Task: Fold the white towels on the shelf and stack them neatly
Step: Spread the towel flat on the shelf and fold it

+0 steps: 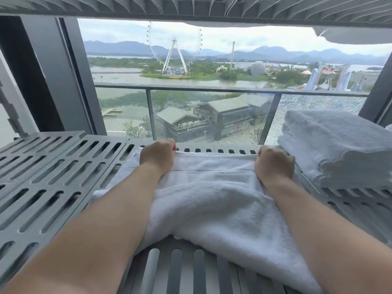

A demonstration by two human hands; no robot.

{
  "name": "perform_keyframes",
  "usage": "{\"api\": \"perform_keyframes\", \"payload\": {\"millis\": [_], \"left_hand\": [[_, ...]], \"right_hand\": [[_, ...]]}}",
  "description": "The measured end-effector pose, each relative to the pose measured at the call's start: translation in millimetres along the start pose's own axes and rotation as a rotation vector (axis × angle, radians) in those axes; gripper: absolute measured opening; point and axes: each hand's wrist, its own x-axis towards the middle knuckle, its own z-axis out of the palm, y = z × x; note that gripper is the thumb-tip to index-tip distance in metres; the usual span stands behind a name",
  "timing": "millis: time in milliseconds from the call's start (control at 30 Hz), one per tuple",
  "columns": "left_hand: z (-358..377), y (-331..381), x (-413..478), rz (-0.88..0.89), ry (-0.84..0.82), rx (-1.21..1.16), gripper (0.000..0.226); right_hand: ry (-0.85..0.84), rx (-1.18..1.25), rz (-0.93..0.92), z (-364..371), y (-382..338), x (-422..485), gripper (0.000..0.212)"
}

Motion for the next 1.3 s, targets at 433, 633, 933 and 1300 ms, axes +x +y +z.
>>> {"api": "perform_keyframes", "payload": {"millis": [433,633,933,1300], "left_hand": [[2,-7,-4,0.036,-0.032,-0.155,0.017],[-12,-3,19,0.068,-0.153,-0.008,0.019],[-2,-2,3,0.111,0.074,0.083,0.019],[-5,-3,20,0.125,0.032,0.191,0.02]], "right_hand": [[0.094,0.031,-0.003,6,5,1,0.009],[0.036,0.049,-0.082,13,5,2,0.012],[0.102,0.044,-0.027,5,3,-1,0.016],[-0.181,-0.019,0.104,-13,-17,29,0.03]]}}
